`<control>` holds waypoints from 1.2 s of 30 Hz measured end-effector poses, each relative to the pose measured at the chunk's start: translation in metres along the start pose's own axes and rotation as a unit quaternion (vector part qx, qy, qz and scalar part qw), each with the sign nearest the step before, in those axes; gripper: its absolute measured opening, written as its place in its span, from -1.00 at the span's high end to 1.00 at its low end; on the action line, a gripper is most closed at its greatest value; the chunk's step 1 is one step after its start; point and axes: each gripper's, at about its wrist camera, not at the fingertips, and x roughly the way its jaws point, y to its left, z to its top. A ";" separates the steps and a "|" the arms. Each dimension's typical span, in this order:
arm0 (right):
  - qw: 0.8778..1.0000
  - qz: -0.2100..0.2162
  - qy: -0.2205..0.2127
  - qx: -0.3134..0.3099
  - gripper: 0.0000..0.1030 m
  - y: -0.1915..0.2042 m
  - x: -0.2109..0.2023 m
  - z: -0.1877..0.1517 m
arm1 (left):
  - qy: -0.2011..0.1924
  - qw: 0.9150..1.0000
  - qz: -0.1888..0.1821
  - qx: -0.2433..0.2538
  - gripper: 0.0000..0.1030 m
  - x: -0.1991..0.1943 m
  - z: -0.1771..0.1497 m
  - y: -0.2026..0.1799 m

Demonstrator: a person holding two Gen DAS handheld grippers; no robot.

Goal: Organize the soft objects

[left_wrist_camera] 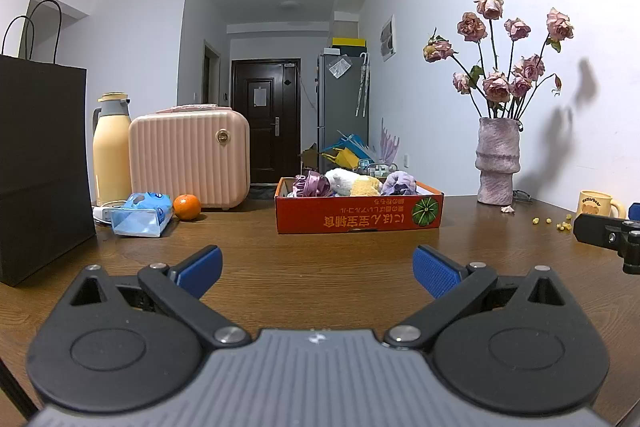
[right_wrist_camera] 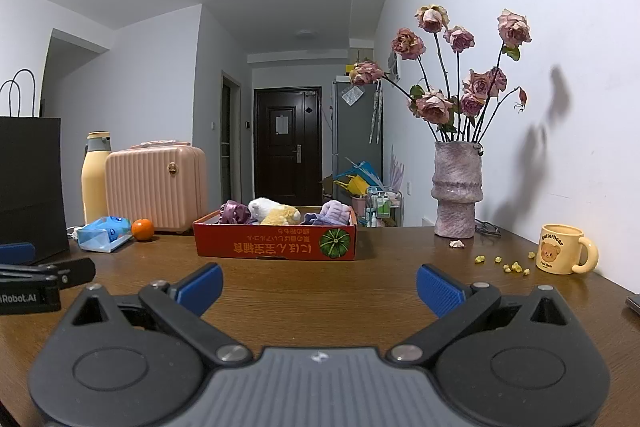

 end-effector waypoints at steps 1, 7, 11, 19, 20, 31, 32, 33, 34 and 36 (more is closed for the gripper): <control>1.000 0.000 0.000 0.000 -1.00 0.000 0.000 0.000 | 0.000 1.000 0.000 0.000 -1.00 0.000 0.000 0.000; 1.000 0.000 0.001 -0.001 -1.00 0.001 0.000 0.000 | 0.000 1.000 -0.001 0.000 -1.00 0.000 0.000 0.000; 1.000 0.000 0.000 -0.001 -1.00 0.002 0.000 0.000 | 0.000 1.000 0.000 0.000 -1.00 0.001 0.000 0.000; 1.000 0.000 0.000 -0.001 -1.00 0.002 0.000 0.000 | -0.001 1.000 -0.001 0.000 -1.00 0.000 0.000 0.000; 1.000 0.000 0.000 -0.001 -1.00 0.002 0.000 0.000 | -0.001 1.000 -0.002 0.000 -1.00 0.000 0.000 0.000; 1.000 0.000 0.001 -0.001 -1.00 0.003 0.001 0.000 | -0.004 1.000 -0.002 0.001 -1.00 -0.001 -0.002 -0.001; 1.000 -0.001 0.001 -0.001 -1.00 0.003 0.001 0.000 | -0.004 1.000 -0.002 0.002 -1.00 0.000 -0.002 -0.001; 1.000 0.000 0.001 -0.001 -1.00 0.003 0.001 0.000 | -0.005 1.000 -0.002 0.003 -1.00 -0.001 -0.003 -0.001; 1.000 0.000 0.001 -0.001 -1.00 0.003 0.001 0.000 | -0.005 1.000 -0.003 0.002 -1.00 -0.001 -0.003 -0.001; 1.000 0.000 0.002 -0.002 -1.00 0.004 0.001 0.000 | -0.005 1.000 -0.004 0.001 -1.00 -0.001 -0.003 0.000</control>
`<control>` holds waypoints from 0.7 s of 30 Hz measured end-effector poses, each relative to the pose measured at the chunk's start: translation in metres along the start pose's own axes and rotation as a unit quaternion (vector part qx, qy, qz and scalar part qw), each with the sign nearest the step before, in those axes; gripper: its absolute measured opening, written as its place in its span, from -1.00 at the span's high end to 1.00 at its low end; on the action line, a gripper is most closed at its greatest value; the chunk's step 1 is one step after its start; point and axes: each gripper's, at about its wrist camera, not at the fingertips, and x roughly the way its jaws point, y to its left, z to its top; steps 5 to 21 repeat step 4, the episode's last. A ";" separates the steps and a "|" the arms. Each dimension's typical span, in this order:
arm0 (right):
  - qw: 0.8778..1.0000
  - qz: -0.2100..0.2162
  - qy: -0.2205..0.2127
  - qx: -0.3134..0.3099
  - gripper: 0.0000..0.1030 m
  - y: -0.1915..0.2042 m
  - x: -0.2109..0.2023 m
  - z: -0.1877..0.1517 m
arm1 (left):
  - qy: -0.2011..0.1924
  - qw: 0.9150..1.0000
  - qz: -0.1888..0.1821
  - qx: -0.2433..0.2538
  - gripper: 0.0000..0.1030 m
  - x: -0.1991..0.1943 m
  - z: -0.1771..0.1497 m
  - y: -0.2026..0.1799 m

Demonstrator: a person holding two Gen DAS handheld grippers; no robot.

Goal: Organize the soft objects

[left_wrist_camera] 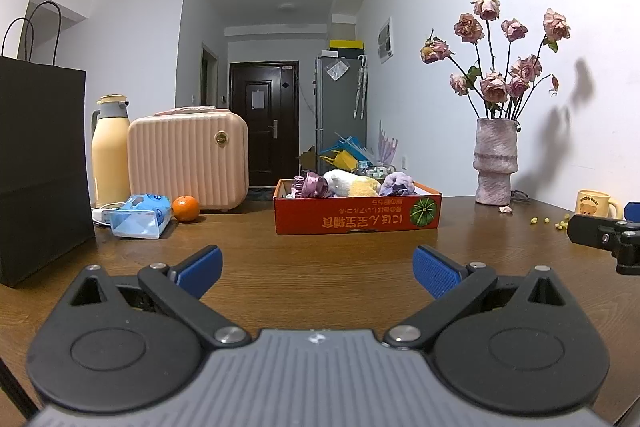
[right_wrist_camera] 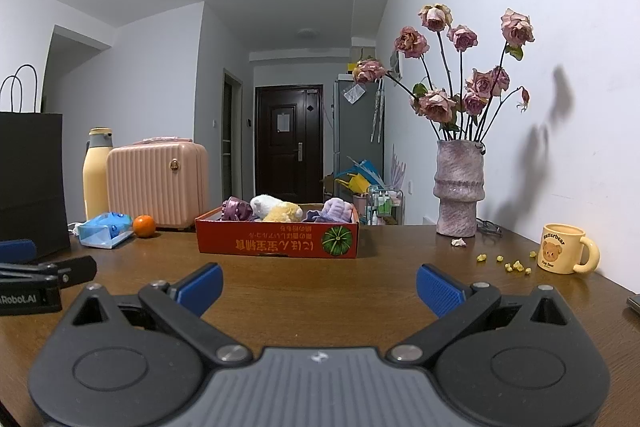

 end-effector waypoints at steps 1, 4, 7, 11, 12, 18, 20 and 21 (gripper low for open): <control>1.000 0.001 0.000 0.000 -1.00 0.000 0.001 0.000 | 0.000 1.000 0.001 0.000 -1.00 0.000 0.000 0.000; 1.000 0.001 0.002 -0.001 -1.00 0.003 0.002 -0.001 | -0.001 1.000 -0.001 0.000 -1.00 0.000 -0.001 0.000; 1.000 0.001 0.002 -0.001 -1.00 0.003 0.002 -0.001 | -0.001 1.000 -0.001 0.000 -1.00 0.000 -0.001 0.000; 1.000 0.001 0.002 -0.001 -1.00 0.003 0.002 -0.001 | -0.001 1.000 -0.001 0.000 -1.00 0.000 -0.001 0.000; 1.000 0.001 0.002 -0.001 -1.00 0.003 0.002 -0.001 | -0.001 1.000 -0.001 0.000 -1.00 0.000 -0.001 0.000; 1.000 0.001 0.002 -0.001 -1.00 0.003 0.002 -0.001 | -0.001 1.000 -0.001 0.000 -1.00 0.000 -0.001 0.000; 1.000 0.001 0.002 -0.001 -1.00 0.003 0.002 -0.001 | -0.001 1.000 -0.001 0.000 -1.00 0.000 -0.001 0.000; 1.000 0.001 0.002 -0.001 -1.00 0.003 0.002 -0.001 | -0.001 1.000 -0.001 0.000 -1.00 0.000 -0.001 0.000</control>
